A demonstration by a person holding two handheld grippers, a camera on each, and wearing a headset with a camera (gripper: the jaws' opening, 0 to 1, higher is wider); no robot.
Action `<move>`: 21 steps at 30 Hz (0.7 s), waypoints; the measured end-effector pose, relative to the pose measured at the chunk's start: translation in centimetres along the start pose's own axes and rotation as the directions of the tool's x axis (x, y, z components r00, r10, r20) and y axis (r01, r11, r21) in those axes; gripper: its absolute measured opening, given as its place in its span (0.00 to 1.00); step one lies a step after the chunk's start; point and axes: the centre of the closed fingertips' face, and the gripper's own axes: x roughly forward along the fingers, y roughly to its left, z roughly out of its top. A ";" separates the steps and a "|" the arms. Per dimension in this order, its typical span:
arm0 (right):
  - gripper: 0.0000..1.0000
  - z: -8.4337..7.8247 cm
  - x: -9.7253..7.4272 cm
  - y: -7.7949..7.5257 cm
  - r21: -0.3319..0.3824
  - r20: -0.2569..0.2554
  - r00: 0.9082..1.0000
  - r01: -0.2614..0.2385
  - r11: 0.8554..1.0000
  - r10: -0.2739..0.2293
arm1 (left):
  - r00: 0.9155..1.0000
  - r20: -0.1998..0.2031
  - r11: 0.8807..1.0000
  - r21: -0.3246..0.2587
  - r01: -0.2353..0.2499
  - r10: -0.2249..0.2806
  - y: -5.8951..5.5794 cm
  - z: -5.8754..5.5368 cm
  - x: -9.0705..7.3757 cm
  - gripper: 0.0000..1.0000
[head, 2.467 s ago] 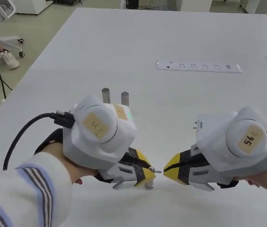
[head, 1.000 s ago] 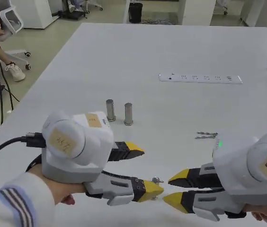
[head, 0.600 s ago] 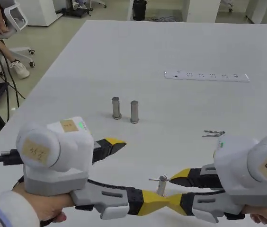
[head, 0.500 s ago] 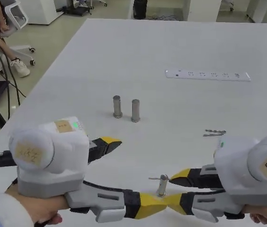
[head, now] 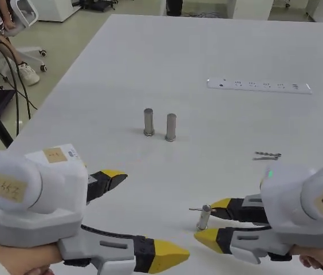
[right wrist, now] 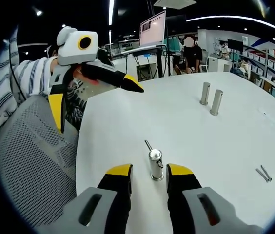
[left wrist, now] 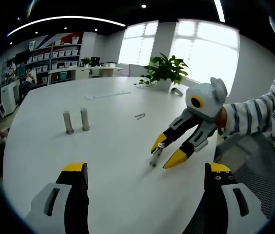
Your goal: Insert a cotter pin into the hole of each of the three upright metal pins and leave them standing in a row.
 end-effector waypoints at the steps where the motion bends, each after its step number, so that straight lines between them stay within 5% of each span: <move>1: 0.23 0.0 0.1 0.0 0.000 -0.001 1.000 0.002 1.000 -0.002 | 1.000 0.002 1.000 -0.005 -0.003 0.003 0.0 0.0 0.0 0.99; 21: 0.13 -0.1 1.4 -1.1 -0.010 -0.015 0.999 0.051 0.999 -0.051 | 1.000 -0.013 1.000 -0.011 -0.015 0.015 0.6 -1.1 -0.8 0.99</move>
